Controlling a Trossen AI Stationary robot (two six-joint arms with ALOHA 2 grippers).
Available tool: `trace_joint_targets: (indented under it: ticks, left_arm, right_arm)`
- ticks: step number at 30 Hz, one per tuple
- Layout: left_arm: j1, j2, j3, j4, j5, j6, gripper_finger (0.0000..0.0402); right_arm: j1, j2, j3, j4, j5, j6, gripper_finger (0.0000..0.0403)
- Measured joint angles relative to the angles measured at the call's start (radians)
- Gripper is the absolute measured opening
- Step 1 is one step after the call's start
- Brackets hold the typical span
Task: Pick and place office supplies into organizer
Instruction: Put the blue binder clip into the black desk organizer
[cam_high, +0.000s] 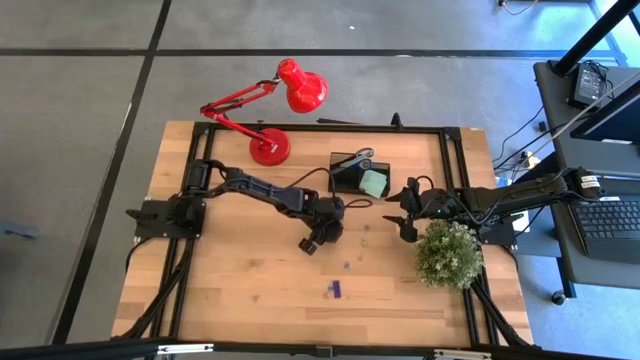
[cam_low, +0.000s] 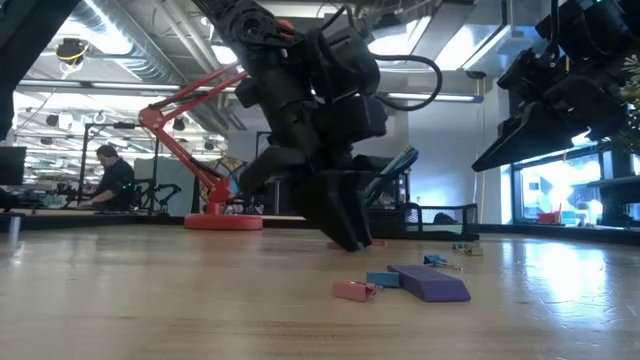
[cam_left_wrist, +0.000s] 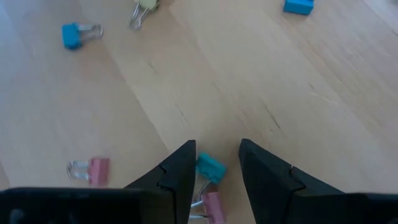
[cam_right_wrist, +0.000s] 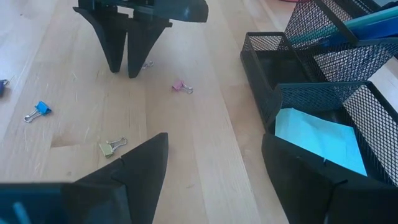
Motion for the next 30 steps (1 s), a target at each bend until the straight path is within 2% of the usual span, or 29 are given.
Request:
trace_joint_targets:
  ticks: [19, 25, 30]
  left_arm:
    - [0.002, -0.001, 0.0, -0.023, 0.031, -0.259, 0.0116]
    - [0.002, -0.001, -0.001, -0.007, 0.03, -0.268, 0.0095]
    - [-0.006, -0.001, -0.002, -0.007, -0.003, -0.204, 0.0104]
  right_arm:
    - [0.0, 0.0, 0.0, -0.012, 0.0, 0.0, 0.0262]
    - [0.0, 0.0, 0.0, -0.015, 0.0, 0.001, 0.0262]
    - [0.0, 0.0, 0.0, -0.015, 0.0, 0.0, 0.0262]
